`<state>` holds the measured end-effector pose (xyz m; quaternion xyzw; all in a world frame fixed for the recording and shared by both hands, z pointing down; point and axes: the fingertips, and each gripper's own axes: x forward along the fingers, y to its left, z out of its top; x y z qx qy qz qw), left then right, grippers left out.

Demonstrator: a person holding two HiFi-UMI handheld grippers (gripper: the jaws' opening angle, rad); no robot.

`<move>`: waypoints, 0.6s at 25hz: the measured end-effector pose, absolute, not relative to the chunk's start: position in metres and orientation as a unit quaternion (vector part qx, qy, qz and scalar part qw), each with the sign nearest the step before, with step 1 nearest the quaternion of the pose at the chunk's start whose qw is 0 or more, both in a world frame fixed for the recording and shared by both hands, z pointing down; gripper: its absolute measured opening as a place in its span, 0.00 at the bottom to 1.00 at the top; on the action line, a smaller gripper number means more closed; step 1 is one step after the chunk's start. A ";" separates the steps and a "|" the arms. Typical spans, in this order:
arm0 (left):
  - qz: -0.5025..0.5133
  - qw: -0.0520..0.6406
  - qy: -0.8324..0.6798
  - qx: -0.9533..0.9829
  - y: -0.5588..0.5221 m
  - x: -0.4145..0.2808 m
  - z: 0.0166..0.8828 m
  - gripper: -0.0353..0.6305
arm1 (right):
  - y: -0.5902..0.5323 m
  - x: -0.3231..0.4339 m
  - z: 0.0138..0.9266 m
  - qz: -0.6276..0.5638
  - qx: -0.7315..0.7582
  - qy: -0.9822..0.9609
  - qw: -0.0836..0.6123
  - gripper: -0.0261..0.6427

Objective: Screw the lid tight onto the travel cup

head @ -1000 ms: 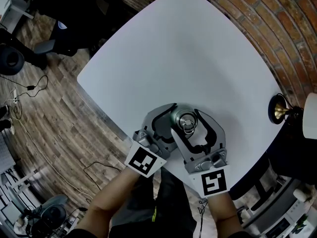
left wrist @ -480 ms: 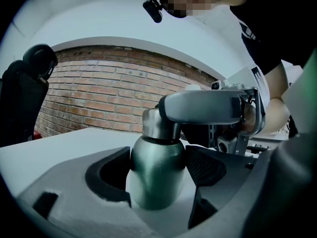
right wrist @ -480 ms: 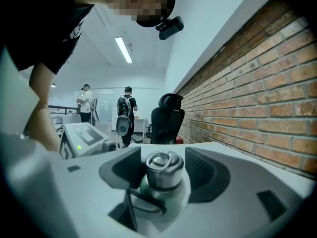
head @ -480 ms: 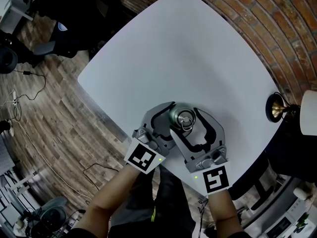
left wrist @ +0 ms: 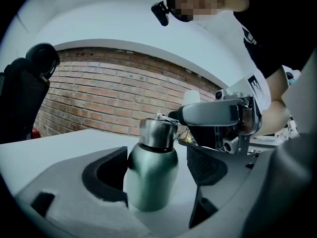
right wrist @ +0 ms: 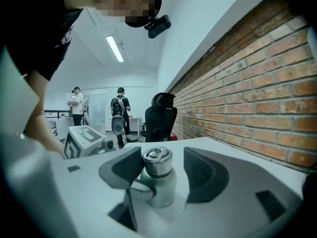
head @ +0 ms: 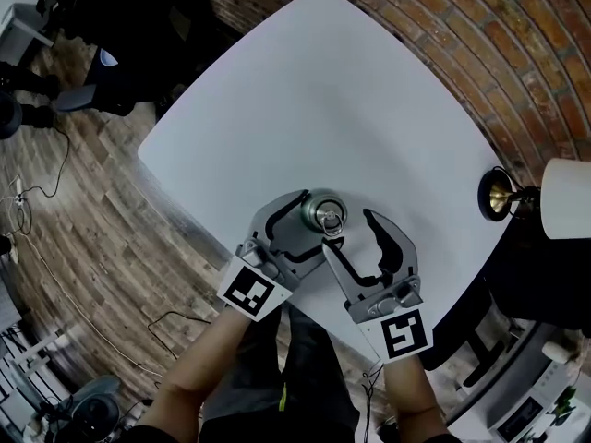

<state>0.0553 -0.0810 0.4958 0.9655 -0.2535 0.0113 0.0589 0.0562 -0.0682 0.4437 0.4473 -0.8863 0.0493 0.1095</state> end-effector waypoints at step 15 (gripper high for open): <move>0.061 0.079 -0.302 0.948 -0.049 0.007 0.481 0.42 | -0.020 0.086 0.403 0.037 0.501 -0.853 0.145 0.24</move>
